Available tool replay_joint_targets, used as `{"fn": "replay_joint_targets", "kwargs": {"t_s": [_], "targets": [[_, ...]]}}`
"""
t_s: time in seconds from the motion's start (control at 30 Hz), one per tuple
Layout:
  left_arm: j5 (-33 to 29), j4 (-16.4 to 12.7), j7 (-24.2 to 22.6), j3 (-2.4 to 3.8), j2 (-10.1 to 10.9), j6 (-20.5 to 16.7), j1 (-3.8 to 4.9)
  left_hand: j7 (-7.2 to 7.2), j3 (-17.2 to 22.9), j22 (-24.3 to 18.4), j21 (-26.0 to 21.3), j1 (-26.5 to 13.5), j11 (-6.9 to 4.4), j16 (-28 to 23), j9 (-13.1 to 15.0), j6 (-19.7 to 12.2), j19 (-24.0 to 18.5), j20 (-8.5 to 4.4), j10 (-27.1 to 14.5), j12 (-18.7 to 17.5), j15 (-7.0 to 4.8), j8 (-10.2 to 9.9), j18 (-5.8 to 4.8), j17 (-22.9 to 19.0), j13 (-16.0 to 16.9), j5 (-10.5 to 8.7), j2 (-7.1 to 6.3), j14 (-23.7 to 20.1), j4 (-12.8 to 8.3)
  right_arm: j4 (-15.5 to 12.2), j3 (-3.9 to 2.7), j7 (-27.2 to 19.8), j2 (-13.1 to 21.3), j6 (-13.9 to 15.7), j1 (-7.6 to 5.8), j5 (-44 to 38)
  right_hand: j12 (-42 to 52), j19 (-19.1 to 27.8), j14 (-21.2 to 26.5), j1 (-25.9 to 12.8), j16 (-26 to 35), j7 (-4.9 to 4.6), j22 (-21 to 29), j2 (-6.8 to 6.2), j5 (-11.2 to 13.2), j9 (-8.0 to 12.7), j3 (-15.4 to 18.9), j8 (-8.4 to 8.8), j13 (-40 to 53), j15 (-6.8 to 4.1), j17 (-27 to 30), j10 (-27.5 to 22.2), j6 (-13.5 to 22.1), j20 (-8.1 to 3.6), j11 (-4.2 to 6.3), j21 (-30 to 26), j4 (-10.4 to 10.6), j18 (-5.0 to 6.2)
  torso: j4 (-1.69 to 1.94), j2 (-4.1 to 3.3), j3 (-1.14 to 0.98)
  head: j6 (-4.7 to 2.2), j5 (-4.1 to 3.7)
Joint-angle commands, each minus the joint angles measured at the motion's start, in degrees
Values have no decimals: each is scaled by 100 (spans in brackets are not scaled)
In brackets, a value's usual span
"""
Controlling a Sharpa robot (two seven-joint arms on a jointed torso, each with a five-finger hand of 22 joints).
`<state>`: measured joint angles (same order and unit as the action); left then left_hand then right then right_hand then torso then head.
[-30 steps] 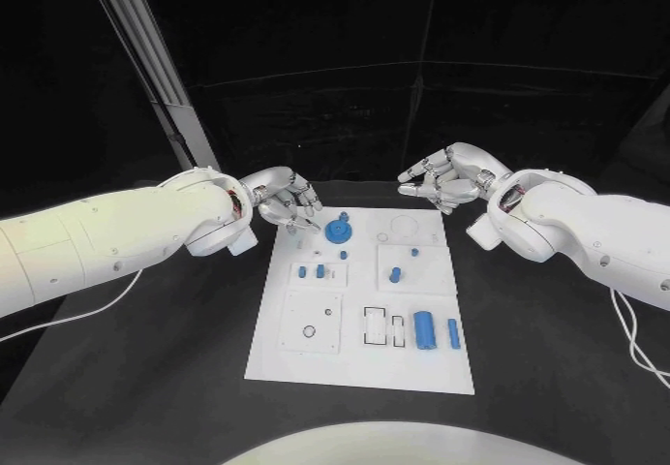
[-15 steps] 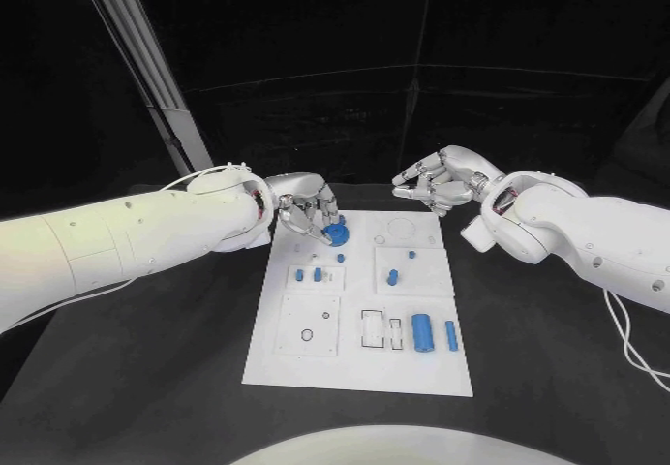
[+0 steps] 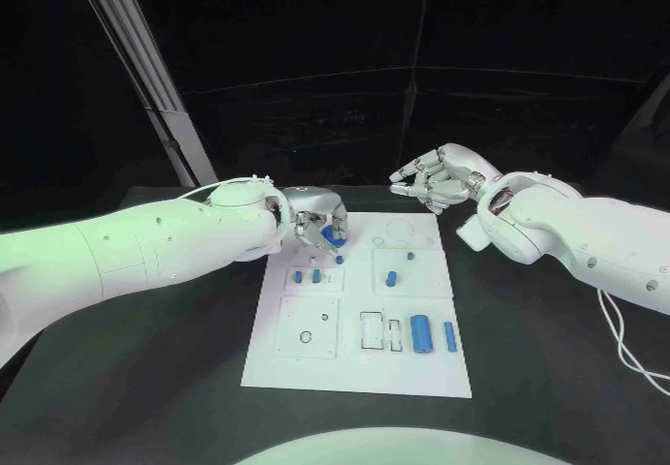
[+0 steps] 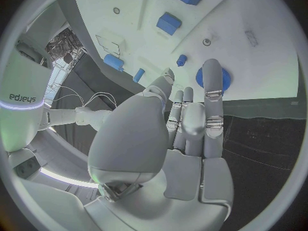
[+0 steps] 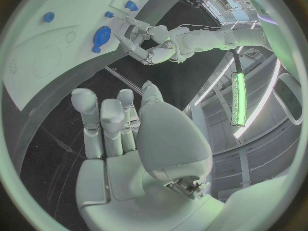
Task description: Assemble the parts on the task board
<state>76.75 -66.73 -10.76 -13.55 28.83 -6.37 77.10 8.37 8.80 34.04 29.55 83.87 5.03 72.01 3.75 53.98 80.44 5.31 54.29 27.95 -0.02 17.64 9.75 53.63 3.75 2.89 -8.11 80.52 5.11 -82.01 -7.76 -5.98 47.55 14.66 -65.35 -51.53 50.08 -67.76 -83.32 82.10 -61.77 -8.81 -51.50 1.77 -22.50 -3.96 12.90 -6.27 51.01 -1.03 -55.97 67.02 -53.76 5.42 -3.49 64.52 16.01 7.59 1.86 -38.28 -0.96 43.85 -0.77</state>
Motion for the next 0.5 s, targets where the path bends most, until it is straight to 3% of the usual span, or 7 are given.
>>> {"fn": "replay_joint_targets", "kwargs": {"t_s": [0.03, 0.1, 0.2, 0.5], "targets": [[277, 9, 40, 1, -49, 18, -33, 2, 71, 674, 767, 8, -21, 383, 2, 97, 220, -24, 89, -84, -17, -70, -70, 548, -11, -7, 45, 211, -23, -13, -3, -103, -12, 182, -9, -11, 13, 14, -25, 45, -21, 23, -19, 5, -17, -5, -14, -28, 16, 15, -35, -17, -3, 3, 0, -12, -25, 28, -4, -1, -3, -1, 4], [289, 18, 43, 2, -81, 42, -62, -1, 123, 1081, 1216, -2, -23, 578, 0, 132, 312, -39, 128, -163, -21, -125, -135, 843, -13, -8, 41, 310, -32, -13, -3, -102, -12, 188, -9, -11, 13, 14, -25, 45, -21, 23, -19, 5, -17, -5, -14, -28, 16, 15, -35, -17, -3, 3, 0, -12, -25, 28, -3, 2, -3, -2, 1], [300, 46, 54, 2, -125, 72, -97, -2, 185, 1372, 1531, 0, -24, 691, -1, 157, 359, -49, 162, -244, -24, -184, -179, 1001, -13, -7, 37, 365, -50, -11, -3, -100, -15, 190, -9, -11, 13, 14, -25, 45, -21, 23, -19, 5, -17, -5, -14, -28, 16, 15, -35, -17, -3, 3, 0, -12, -25, 28, 3, 2, -3, -4, -8], [410, 181, 196, 4, -238, 284, -165, -9, 307, 1786, 1972, -16, -26, 777, -1, 197, 401, -61, 208, -394, -30, -289, -235, 1091, -14, -7, 19, 417, -80, -7, -3, -96, -26, 173, -9, -11, 13, 14, -25, 45, -21, 23, -19, 5, -17, -5, -14, -28, 16, 15, -35, -17, -3, 3, 0, -12, -25, 28, 2, 2, -3, 6, -12]]}}
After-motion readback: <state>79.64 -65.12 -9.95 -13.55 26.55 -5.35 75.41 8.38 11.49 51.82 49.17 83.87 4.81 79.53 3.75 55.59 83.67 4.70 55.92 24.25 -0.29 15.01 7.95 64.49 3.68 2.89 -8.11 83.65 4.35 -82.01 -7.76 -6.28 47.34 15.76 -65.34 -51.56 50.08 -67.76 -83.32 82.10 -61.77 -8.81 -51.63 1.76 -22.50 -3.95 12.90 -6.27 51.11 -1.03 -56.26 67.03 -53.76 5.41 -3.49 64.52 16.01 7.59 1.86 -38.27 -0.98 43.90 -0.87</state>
